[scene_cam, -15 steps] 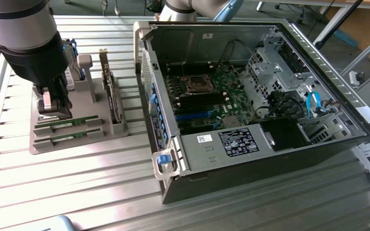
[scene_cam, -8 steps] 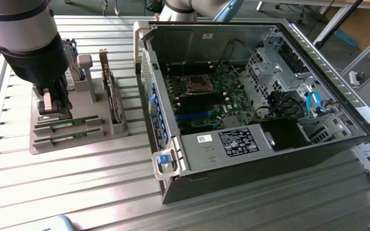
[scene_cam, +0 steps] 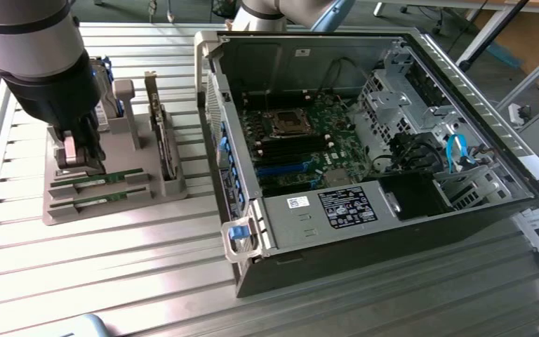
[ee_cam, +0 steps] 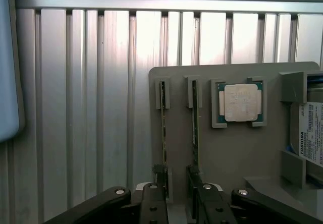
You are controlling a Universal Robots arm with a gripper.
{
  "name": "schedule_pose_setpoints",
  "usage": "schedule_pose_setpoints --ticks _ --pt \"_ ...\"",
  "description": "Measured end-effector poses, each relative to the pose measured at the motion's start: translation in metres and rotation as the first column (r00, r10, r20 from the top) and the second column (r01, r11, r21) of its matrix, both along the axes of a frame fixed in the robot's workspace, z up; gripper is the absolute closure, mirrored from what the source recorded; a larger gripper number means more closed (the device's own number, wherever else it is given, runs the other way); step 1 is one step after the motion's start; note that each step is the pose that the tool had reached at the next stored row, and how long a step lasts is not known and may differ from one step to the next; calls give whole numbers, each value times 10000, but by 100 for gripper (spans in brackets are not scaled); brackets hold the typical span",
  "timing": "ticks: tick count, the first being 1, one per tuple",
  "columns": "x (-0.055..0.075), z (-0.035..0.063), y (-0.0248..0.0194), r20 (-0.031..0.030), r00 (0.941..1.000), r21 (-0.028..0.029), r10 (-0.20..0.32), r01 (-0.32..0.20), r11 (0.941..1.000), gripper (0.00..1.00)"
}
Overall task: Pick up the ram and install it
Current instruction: 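Pick up the ram and move it above insertion slot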
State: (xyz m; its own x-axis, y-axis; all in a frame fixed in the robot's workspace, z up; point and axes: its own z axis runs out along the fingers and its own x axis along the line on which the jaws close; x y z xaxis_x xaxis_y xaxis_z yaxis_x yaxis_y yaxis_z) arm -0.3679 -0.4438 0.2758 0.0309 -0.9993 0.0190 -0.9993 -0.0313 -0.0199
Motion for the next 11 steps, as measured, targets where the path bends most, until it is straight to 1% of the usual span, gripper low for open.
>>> schedule_pose_setpoints --ticks 11 --pt "-1 -36 -1 0 10000 0 46 -46 10000 70"
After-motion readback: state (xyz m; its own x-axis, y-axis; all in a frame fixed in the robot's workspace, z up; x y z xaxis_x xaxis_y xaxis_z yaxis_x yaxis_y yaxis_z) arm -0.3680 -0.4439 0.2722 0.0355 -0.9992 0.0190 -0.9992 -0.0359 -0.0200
